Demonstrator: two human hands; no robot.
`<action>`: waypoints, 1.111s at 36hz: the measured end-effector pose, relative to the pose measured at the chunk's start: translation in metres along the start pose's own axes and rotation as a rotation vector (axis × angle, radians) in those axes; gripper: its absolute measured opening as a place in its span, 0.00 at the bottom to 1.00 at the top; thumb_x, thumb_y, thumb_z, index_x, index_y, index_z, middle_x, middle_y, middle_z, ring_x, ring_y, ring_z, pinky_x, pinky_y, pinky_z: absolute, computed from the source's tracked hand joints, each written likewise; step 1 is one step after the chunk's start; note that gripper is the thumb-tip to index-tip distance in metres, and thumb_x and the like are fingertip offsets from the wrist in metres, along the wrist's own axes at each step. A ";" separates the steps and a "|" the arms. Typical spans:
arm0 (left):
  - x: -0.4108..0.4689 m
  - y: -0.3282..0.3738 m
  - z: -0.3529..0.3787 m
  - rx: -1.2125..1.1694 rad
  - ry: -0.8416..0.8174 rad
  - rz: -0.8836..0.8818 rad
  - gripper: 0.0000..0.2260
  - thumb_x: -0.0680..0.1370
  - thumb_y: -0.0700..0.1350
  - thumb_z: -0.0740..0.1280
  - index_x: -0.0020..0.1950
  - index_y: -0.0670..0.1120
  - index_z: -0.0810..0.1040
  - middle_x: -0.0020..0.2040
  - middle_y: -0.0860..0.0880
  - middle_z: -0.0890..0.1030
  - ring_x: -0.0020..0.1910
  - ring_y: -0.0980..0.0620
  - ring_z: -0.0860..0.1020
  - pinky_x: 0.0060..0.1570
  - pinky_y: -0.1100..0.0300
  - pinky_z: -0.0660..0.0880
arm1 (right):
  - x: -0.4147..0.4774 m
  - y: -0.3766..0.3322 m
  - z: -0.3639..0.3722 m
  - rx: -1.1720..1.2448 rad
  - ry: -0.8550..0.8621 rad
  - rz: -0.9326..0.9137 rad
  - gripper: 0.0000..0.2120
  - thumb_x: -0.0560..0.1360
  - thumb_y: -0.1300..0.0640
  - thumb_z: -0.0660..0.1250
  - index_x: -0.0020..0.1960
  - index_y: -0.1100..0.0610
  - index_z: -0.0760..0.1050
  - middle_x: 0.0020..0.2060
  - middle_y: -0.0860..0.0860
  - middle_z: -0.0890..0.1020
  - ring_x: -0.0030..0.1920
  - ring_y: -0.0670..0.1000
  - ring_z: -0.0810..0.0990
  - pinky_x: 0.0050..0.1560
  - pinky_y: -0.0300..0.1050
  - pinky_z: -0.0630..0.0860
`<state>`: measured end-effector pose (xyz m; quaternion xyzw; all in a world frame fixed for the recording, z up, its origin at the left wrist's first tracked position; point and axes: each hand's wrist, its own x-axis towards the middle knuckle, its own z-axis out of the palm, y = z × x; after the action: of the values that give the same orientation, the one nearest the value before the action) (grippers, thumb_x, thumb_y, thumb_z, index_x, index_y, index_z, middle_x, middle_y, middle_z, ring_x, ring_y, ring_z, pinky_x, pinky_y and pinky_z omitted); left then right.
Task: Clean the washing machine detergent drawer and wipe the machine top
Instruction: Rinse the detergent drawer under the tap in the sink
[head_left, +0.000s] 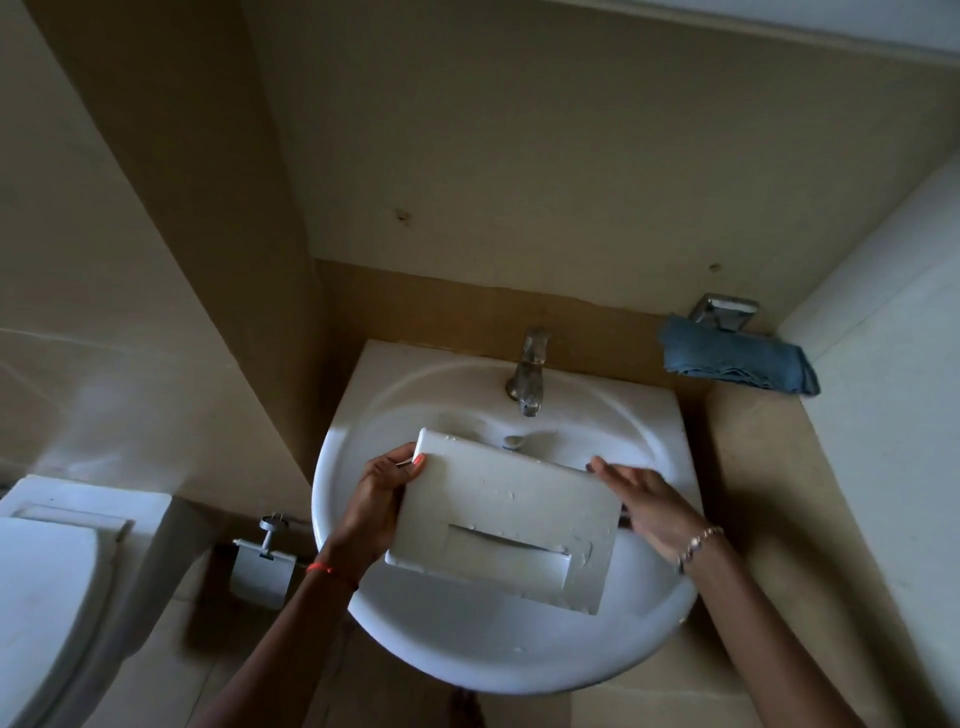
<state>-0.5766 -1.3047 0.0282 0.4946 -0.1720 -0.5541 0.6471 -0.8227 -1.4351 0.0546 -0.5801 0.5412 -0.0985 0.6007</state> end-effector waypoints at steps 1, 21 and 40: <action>-0.001 0.000 0.000 0.000 -0.003 0.000 0.10 0.76 0.36 0.59 0.50 0.39 0.80 0.42 0.41 0.84 0.37 0.47 0.83 0.37 0.57 0.80 | -0.005 0.007 0.002 0.077 -0.051 0.016 0.32 0.65 0.41 0.72 0.62 0.58 0.74 0.54 0.58 0.81 0.54 0.53 0.79 0.53 0.46 0.78; 0.008 0.042 0.008 0.068 0.013 -0.156 0.09 0.79 0.40 0.59 0.48 0.39 0.77 0.40 0.42 0.81 0.40 0.44 0.78 0.36 0.55 0.78 | -0.040 -0.006 0.027 0.352 0.131 -0.078 0.15 0.70 0.70 0.69 0.57 0.64 0.75 0.48 0.57 0.83 0.45 0.52 0.82 0.41 0.41 0.80; 0.008 0.125 0.041 0.197 -0.231 -0.171 0.07 0.75 0.35 0.66 0.51 0.39 0.77 0.46 0.41 0.81 0.42 0.46 0.80 0.33 0.56 0.80 | -0.069 -0.076 0.023 0.502 0.302 -0.200 0.19 0.71 0.68 0.68 0.62 0.62 0.72 0.45 0.54 0.80 0.45 0.54 0.78 0.46 0.50 0.77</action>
<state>-0.5366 -1.3433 0.1479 0.5015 -0.2563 -0.6407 0.5218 -0.7934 -1.3935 0.1469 -0.4429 0.5233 -0.3727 0.6254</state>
